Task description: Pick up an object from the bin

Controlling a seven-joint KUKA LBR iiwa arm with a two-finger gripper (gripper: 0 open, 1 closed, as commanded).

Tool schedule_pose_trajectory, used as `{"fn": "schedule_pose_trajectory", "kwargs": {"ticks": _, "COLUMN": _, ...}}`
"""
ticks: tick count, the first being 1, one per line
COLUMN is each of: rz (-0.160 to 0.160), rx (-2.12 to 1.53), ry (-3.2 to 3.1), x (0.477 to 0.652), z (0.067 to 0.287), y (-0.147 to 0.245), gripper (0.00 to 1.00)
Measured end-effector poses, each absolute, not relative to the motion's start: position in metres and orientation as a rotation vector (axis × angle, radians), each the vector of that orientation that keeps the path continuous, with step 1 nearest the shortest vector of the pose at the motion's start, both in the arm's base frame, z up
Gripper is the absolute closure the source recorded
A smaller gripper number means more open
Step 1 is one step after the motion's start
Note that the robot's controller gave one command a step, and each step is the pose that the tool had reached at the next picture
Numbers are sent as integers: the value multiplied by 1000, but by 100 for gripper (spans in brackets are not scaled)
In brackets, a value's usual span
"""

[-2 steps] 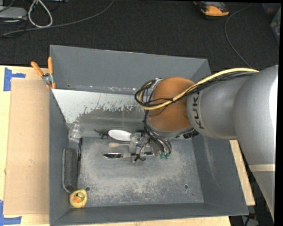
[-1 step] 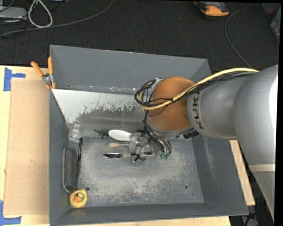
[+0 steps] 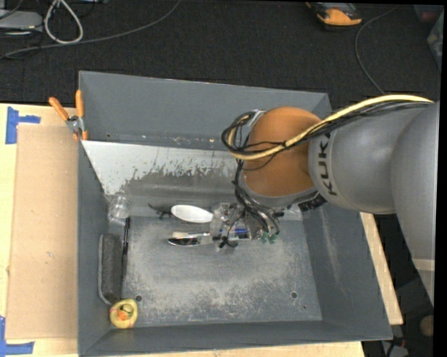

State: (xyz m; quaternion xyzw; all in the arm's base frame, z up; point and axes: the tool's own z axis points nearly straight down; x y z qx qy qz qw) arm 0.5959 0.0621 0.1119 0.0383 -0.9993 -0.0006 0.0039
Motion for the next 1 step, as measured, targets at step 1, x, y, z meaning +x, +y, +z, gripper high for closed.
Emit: {"fn": "schedule_pose_trajectory", "kwargs": {"ticks": 1, "rz": -2, "rx": 121, "ry": -3138, "x": 598, "z": 161, "y": 63, "gripper": 100}}
